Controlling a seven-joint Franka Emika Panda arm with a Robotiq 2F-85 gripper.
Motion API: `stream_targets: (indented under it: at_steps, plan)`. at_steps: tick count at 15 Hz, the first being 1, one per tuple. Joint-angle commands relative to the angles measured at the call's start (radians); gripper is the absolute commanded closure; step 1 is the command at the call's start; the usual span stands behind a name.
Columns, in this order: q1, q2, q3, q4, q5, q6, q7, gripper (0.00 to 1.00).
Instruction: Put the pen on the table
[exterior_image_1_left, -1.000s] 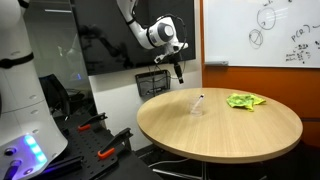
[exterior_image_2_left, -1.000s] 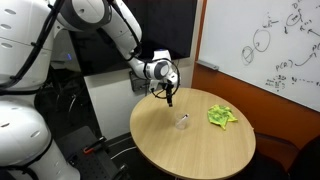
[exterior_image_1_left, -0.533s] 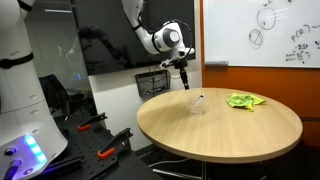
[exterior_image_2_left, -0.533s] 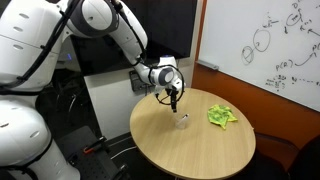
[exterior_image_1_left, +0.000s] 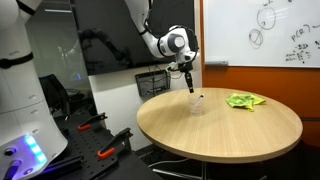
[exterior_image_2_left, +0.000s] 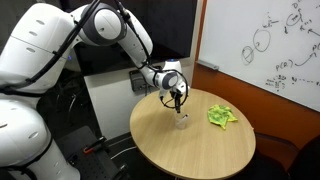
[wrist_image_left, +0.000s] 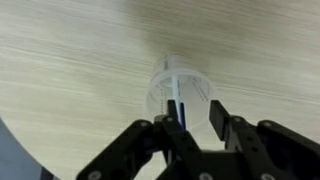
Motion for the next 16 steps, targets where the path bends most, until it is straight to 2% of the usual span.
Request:
stream_targets:
  at_steps: [1,2,10,16]
  plan:
    - [-0.012,0.047,0.000,0.053,0.060,0.003,-0.063,0.46]
    - [-0.012,0.059,-0.004,0.065,0.070,0.002,-0.069,0.41]
    - [-0.020,0.132,-0.012,0.142,0.118,-0.012,-0.101,0.54]
    - [-0.020,0.169,-0.027,0.169,0.116,-0.016,-0.099,0.52]
